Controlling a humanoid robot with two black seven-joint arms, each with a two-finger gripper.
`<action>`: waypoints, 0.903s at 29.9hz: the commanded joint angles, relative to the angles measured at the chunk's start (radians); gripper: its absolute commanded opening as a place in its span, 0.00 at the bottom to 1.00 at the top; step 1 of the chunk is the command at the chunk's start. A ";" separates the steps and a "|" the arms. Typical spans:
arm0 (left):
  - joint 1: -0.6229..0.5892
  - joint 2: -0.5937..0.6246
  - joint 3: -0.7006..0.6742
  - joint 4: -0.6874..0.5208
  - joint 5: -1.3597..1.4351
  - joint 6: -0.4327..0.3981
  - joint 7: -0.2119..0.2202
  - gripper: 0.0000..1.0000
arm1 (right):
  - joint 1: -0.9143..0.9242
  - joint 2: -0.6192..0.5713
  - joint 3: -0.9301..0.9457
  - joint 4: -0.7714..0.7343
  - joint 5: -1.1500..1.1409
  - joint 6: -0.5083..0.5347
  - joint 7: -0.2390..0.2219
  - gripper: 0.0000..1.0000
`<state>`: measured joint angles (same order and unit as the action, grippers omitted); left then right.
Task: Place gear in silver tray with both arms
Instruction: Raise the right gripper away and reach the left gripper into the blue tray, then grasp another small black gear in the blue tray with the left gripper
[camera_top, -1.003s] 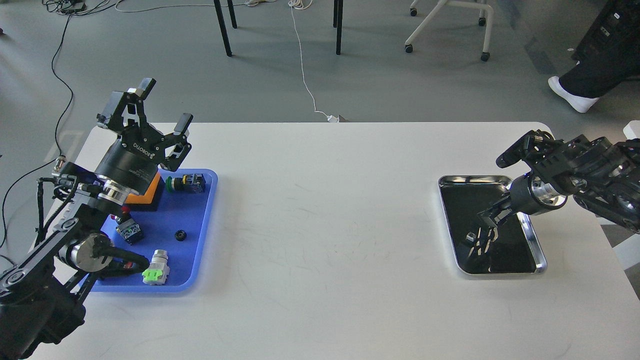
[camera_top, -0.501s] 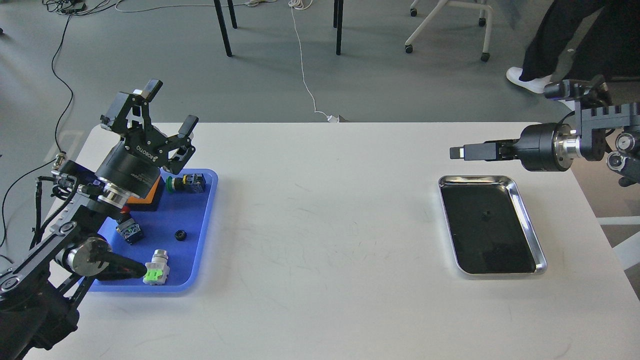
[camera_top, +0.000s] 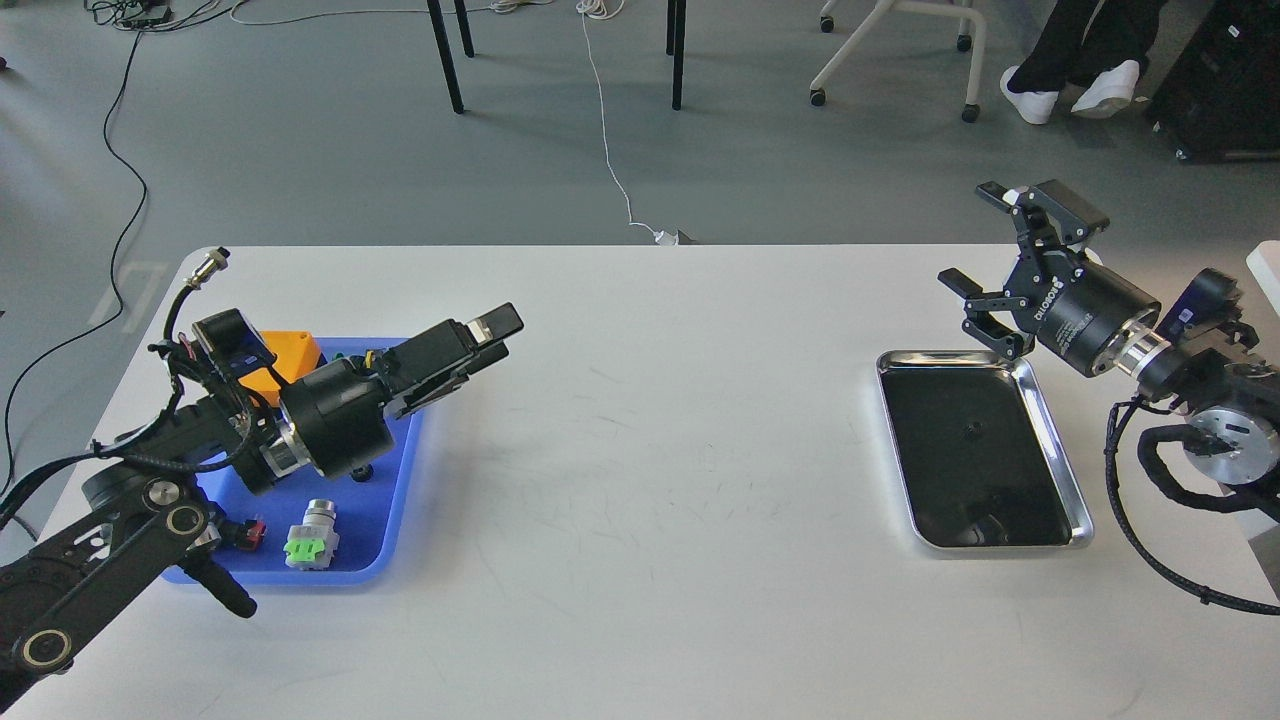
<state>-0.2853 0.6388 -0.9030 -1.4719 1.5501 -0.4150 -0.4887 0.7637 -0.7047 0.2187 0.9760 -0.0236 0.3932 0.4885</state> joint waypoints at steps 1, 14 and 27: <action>-0.093 0.120 0.093 -0.019 0.249 -0.001 0.000 0.98 | -0.046 0.017 0.039 0.000 0.004 0.001 0.000 0.98; -0.457 0.259 0.501 0.053 0.632 0.007 0.000 0.95 | -0.047 0.025 0.038 -0.002 0.002 0.001 0.000 0.98; -0.486 0.219 0.659 0.231 0.632 0.048 0.000 0.56 | -0.060 0.014 0.039 0.000 0.002 0.001 0.000 0.98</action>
<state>-0.7742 0.8621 -0.2489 -1.2501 2.1819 -0.3722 -0.4887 0.7047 -0.6903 0.2578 0.9756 -0.0211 0.3943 0.4888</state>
